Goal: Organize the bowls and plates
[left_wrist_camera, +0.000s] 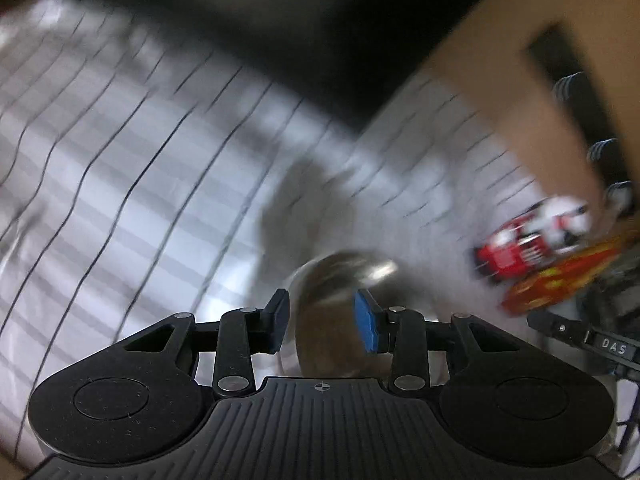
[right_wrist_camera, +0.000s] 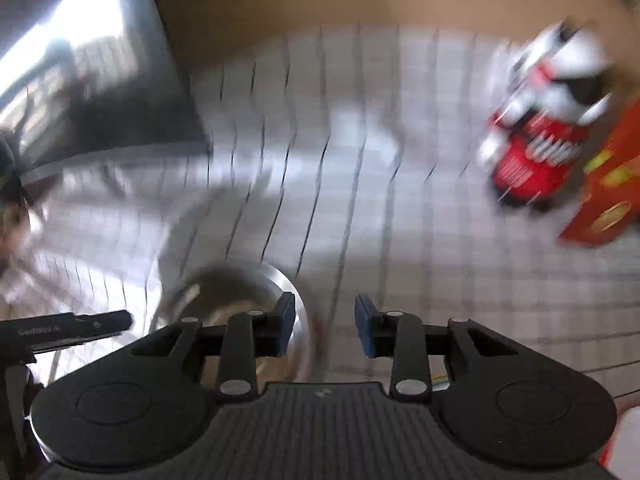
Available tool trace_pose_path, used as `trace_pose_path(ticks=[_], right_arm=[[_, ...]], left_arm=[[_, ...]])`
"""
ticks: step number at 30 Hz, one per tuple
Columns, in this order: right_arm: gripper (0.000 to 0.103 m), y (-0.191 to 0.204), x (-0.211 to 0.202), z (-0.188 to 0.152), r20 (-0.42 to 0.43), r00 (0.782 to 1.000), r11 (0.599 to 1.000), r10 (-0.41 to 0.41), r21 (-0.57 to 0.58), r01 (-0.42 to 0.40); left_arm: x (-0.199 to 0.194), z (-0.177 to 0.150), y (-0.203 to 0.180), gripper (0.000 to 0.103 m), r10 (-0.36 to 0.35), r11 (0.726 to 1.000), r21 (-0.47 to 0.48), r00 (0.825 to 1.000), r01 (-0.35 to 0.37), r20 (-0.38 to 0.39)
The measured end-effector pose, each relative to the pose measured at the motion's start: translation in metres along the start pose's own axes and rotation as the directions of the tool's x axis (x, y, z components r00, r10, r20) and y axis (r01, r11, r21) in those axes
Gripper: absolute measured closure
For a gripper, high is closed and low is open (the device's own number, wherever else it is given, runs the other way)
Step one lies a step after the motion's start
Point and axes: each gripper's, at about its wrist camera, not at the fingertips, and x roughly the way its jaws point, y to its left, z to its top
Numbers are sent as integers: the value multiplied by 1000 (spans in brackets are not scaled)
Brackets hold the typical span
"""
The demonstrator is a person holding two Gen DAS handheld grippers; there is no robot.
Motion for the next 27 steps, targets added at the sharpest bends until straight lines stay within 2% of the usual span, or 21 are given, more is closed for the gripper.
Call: trace_pose_path(ticks=[1,3,4,6,8,10,11,13,14,17,19,21,23,25,27], right_arm=[[50,-9,-18,-2,55,998,999,-43,5,43],[42,-26,-45,-10,140,980,990,-141,16,140],[42,-35,-55,-15,161,969,983,-185,18,184],[42,-54,-67,-27,145,963,974,-227,17,227],[42,-70,-70,-37,94,972,976,-216,13,216],[42,-85,-68,-51,44,980,981,-195,0,195],[43,-92,-67,-57,26,981,981,-193,2,193],[52,-101,-62,-71,-6,987,987,-162,-2,162],[54,-105,-58,-78,-15,990,990,-143,-3,143],[54,-116,-43,-92,-19,994,994,-105,14,106],[54,-124,-29,-94,-39,998,998,-54,32,55],[54,-133,-16,-96,-55,998,999,-24,46,26],[54,-142,-4,-93,-61,998,998,-10,54,13],[54,-153,8,-90,-75,996,996,44,76,-38],[54,-161,19,-88,-95,992,993,83,92,-75]], left_arm=[[-5,-1,-11,63,-59,998,31,998,58,11],[-7,-5,-39,63,-186,977,101,982,188,-32],[-4,-9,-57,63,-227,962,138,971,235,-73],[3,-18,-92,63,-250,934,224,958,277,-140],[11,-30,-127,63,-247,904,306,949,298,-195],[20,-39,-152,63,-240,889,335,941,313,-240],[24,-44,-158,63,-230,890,335,939,310,-257],[36,-50,-171,63,-193,889,351,936,294,-295],[42,-53,-176,63,-157,889,371,940,268,-302],[58,-64,-187,63,-14,904,408,960,132,-279],[64,-70,-189,63,74,905,423,964,42,-254],[73,-73,-187,63,140,912,410,953,-19,-268],[83,-75,-183,62,174,928,370,936,-52,-305],[89,-77,-180,62,182,939,337,927,-65,-329],[95,-78,-179,60,165,951,305,925,-57,-343]])
